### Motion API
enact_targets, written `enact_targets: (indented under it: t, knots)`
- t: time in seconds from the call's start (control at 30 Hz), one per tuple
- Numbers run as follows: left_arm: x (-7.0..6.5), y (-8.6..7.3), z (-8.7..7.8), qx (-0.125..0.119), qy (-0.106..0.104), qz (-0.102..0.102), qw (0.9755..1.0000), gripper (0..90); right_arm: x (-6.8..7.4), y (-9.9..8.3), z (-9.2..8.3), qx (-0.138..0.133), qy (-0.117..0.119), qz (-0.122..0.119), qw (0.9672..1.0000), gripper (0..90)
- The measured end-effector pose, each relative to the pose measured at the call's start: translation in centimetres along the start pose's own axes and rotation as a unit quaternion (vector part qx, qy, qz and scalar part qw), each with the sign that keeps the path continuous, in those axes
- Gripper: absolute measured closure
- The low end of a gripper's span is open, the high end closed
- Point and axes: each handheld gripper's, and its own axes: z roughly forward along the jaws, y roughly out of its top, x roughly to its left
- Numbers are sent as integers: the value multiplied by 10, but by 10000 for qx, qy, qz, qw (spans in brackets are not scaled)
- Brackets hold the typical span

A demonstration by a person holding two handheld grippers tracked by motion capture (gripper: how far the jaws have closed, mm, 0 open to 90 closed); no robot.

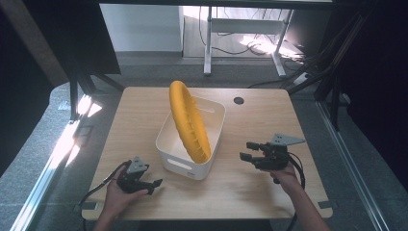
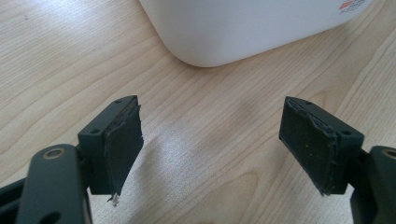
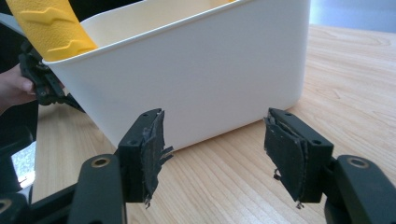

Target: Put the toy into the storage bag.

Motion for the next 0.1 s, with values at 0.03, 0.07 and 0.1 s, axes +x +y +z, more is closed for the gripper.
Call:
enact_targets:
  t: [0.03, 0.07, 0.1]
  knots:
    - [0, 0, 0, -3, -4, -10, 10000, 213, -1, 0, -1, -36, 5, 28, 10000, 377]
    - [0, 0, 1, 8, 1, -29, 10000, 213, -1, 0, -2, -71, 16, 58, 10000, 377]
    - [1, 1, 1, 14, 4, -17, 10000, 213, -3, -1, -4, -104, -3, 77, 9999, 375]
